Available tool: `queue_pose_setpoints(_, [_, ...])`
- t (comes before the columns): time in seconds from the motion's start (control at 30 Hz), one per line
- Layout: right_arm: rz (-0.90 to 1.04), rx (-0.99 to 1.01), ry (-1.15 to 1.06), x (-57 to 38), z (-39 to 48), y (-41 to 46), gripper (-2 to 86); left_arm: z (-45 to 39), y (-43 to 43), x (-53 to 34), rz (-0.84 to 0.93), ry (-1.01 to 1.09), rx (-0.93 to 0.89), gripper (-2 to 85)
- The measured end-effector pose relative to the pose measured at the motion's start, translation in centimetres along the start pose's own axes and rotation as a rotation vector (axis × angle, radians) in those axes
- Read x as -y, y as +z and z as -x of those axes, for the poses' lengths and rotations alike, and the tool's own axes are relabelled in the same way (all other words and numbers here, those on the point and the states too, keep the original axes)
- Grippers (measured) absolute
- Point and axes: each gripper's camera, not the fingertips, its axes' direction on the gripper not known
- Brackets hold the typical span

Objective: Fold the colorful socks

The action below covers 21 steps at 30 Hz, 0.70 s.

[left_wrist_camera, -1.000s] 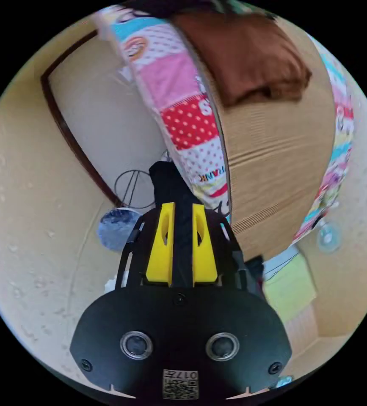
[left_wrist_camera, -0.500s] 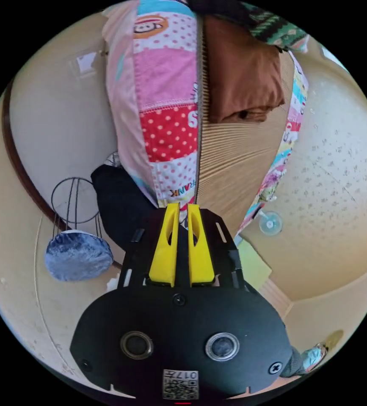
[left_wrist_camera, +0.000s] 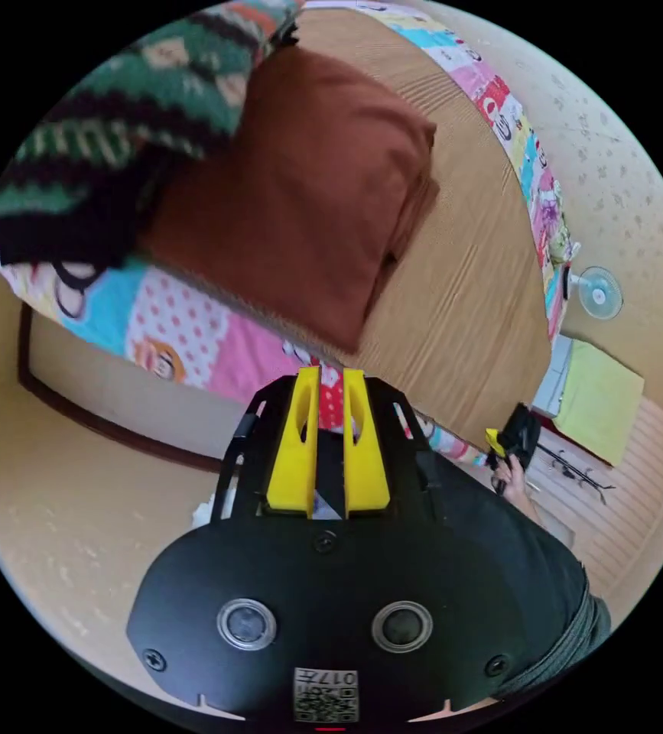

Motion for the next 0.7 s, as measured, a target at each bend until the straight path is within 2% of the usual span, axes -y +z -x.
queue_pose_setpoints(0.13, [-0.194, 0.169, 0.063, -4.7, -3.4, -3.1, 0.2, -3.3, -10.1, 5.3, -0.200, 0.045, 0.114, 7.5])
queue_pose_setpoints(0.2, [-0.363, 0.219, 0.138, -9.4, -6.3, -4.7, 0.3, -5.6, -16.1, 8.7, -0.310, 0.062, 0.178, 9.6])
queue_pose_setpoints(0.27, [-0.455, 0.274, 0.224, -13.0, -8.7, -5.1, 0.3, -7.2, -19.7, 11.3, -0.350, 0.069, 0.209, 10.7])
queue_pose_setpoints(0.43, [-0.699, 0.358, 0.430, -21.7, -12.6, -5.2, 0.3, -10.4, -24.6, 17.1, -0.307, 0.084, 0.275, 12.1])
queue_pose_setpoints(0.47, [-0.767, 0.392, 0.446, -23.1, -12.9, -5.1, 0.3, -10.8, -24.2, 18.5, -0.235, 0.074, 0.279, 11.8])
queue_pose_setpoints(0.53, [-0.872, 0.476, 0.443, -24.4, -13.1, -4.6, 0.3, -11.6, -22.9, 20.1, -0.125, 0.074, 0.294, 9.1])
queue_pose_setpoints(0.6, [-1.002, 0.613, 0.395, -24.7, -12.9, -3.8, 0.3, -13.7, -22.5, 20.4, -0.114, 0.101, 0.423, 5.4])
queue_pose_setpoints(0.7, [-1.074, 0.761, 0.317, -22.7, -12.2, -2.4, 0.3, -16.2, -22.2, 20.3, -0.109, 0.115, 0.478, 3.0])
